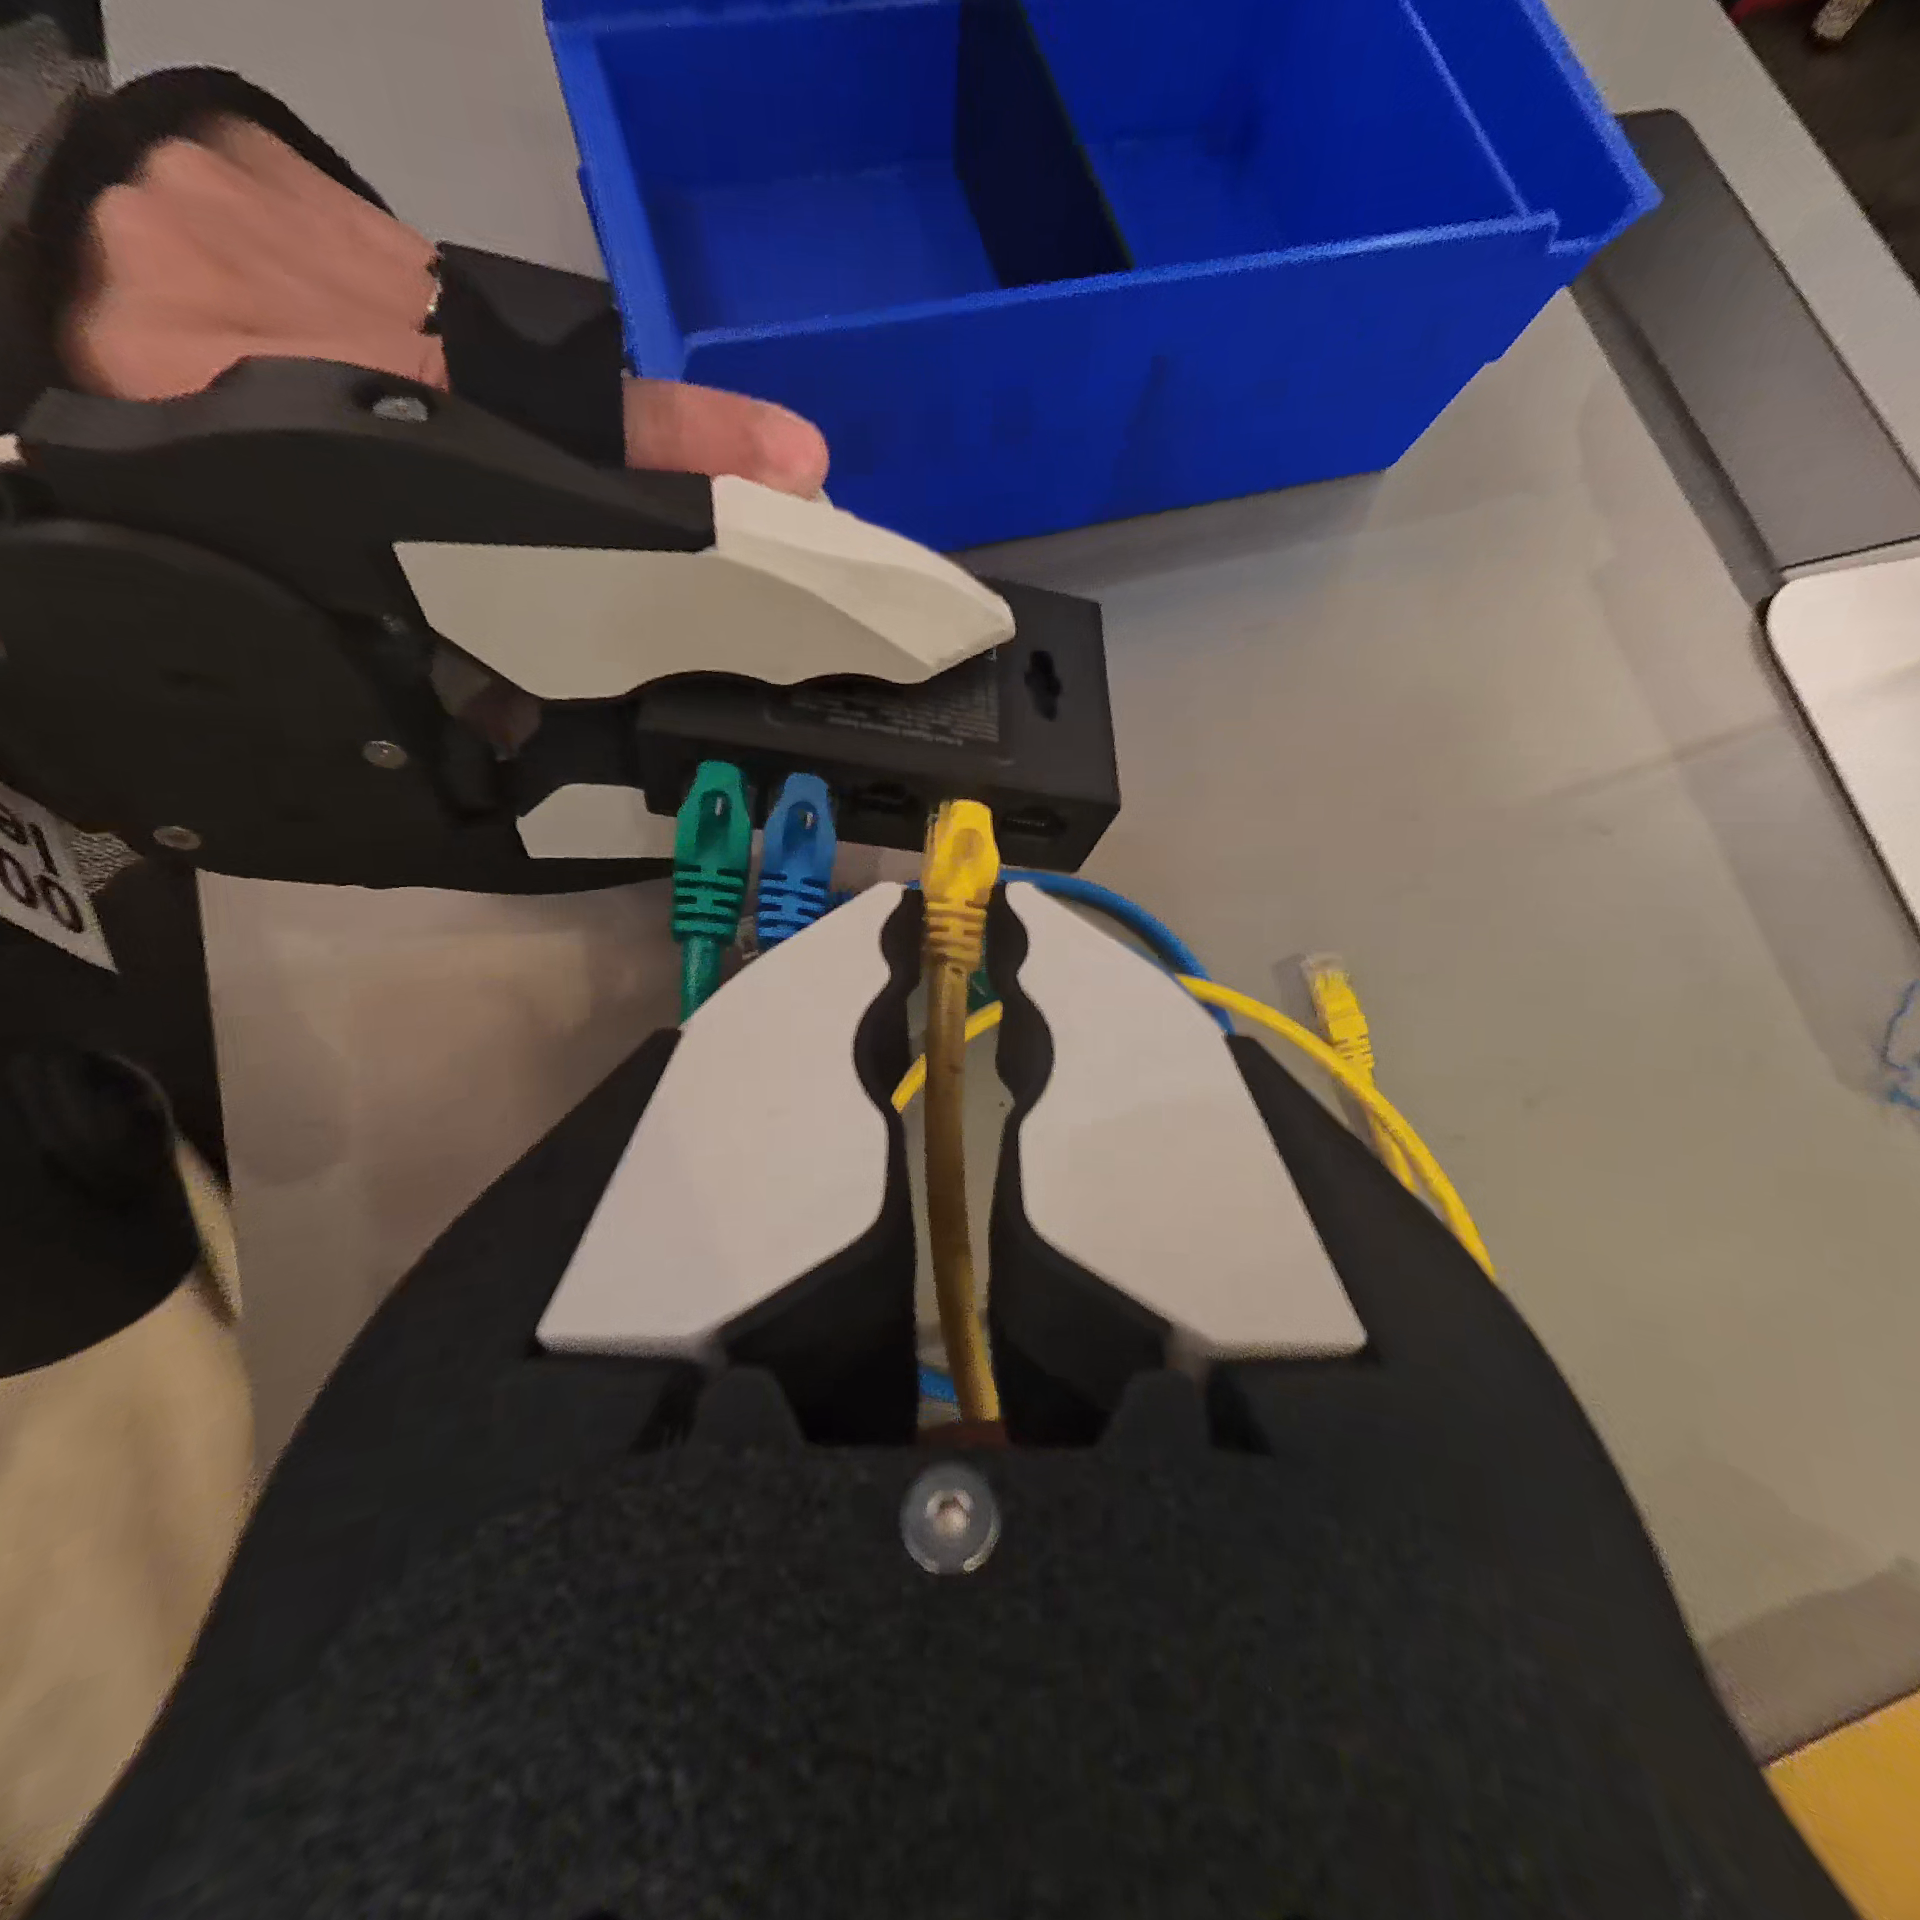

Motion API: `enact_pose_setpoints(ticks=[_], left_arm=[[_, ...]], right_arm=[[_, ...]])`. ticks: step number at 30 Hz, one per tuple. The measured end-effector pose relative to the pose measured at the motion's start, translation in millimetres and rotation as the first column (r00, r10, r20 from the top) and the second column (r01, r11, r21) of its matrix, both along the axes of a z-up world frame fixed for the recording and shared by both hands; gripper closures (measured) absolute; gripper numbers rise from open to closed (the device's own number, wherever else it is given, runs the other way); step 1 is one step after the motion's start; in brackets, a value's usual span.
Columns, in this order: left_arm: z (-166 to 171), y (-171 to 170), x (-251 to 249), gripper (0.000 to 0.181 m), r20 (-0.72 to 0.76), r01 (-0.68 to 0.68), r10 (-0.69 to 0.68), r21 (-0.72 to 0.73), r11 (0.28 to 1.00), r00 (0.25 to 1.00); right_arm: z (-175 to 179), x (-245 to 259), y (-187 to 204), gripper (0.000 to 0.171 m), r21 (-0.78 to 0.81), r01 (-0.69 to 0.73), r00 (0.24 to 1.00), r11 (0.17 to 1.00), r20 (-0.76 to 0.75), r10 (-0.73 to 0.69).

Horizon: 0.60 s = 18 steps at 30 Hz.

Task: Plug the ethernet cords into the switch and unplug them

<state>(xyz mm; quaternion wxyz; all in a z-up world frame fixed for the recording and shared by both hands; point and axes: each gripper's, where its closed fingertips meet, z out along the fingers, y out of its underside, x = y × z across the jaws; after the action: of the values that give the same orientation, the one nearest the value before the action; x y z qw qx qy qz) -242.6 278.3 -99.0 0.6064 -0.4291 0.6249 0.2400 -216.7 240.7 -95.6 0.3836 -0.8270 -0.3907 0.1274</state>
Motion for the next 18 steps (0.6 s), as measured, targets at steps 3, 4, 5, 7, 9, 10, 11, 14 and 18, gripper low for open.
enact_pose_setpoints(ticks=[3,4,5,7,9,10,11,14,18], left_arm=[[-2,-3,4,0.149,-0.005,0.011,-0.011,-0.009,1.0,1.0],[-3,-4,5,0.149,-0.008,0.011,-0.011,-0.011,1.0,1.0],[-3,-5,6,0.148,-0.01,0.011,-0.011,-0.012,1.0,1.0],[-2,-7,8,0.149,-0.008,0.015,-0.015,-0.007,1.0,1.0],[-3,-10,11,0.148,-0.011,0.017,-0.017,-0.015,1.0,1.0],[-3,-11,12,0.149,-0.011,0.016,-0.017,-0.025,1.0,1.0],[-4,-12,13,0.149,-0.011,0.018,-0.019,-0.032,0.999,1.0],[-4,-14,17,0.149,-0.01,0.034,-0.034,-0.049,0.998,0.999],[-6,-20,21,0.15,-0.026,0.063,-0.063,-0.029,0.998,0.998]], right_arm=[[-2,4,-4,0.159,-0.015,0.005,1.0,1.0,-0.011,-0.005],[-3,6,-5,0.159,-0.015,0.006,1.0,1.0,-0.007,-0.006],[-3,7,-6,0.159,-0.013,0.005,1.0,1.0,-0.001,-0.005],[-3,10,-10,0.159,-0.017,0.005,1.0,1.0,-0.004,-0.005],[-2,13,-13,0.159,-0.026,0.008,1.0,1.0,-0.015,-0.008],[-2,14,-14,0.159,-0.027,0.006,1.0,1.0,-0.015,-0.007],[-2,16,-16,0.159,-0.03,0.009,1.0,1.0,-0.025,-0.01],[-2,19,-20,0.159,-0.035,0.009,0.999,0.999,-0.051,-0.011],[-3,22,-24,0.159,-0.049,0.007,0.996,0.999,-0.092,-0.012]])
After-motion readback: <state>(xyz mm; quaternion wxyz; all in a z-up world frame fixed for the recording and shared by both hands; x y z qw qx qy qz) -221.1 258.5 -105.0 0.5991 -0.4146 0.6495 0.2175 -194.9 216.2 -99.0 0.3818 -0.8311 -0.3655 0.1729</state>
